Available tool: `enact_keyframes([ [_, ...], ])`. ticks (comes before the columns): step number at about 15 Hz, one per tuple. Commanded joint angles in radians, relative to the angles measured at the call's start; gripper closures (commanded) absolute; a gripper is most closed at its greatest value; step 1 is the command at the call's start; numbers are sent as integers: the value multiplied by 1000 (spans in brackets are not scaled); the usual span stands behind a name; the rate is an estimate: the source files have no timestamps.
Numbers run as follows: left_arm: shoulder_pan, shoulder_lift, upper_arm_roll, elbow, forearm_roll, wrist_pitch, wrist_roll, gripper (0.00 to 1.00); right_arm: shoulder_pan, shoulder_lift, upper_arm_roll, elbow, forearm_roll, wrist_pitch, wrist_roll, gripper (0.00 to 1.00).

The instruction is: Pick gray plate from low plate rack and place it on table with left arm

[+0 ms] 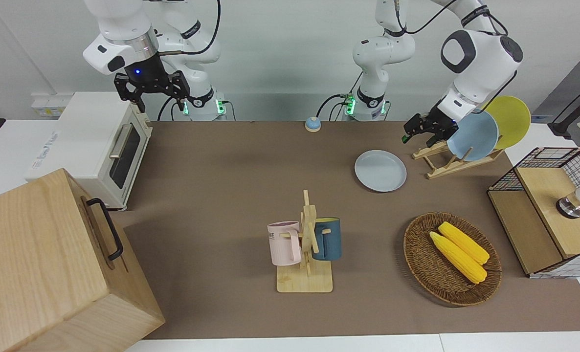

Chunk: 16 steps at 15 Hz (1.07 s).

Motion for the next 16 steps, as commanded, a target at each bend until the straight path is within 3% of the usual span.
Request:
enact_keyframes([
  [1, -3, 5, -38, 97, 106, -81, -101, 9, -7, -2, 7, 6, 7, -14, 0, 11],
  [5, -3, 8, -81, 137, 237, -90, -105, 7, -7, -2, 7, 6, 7, -13, 0, 11],
  [16, -4, 12, -96, 137, 238, -65, -93, 7, -7, -2, 5, 6, 7, -14, 0, 11],
])
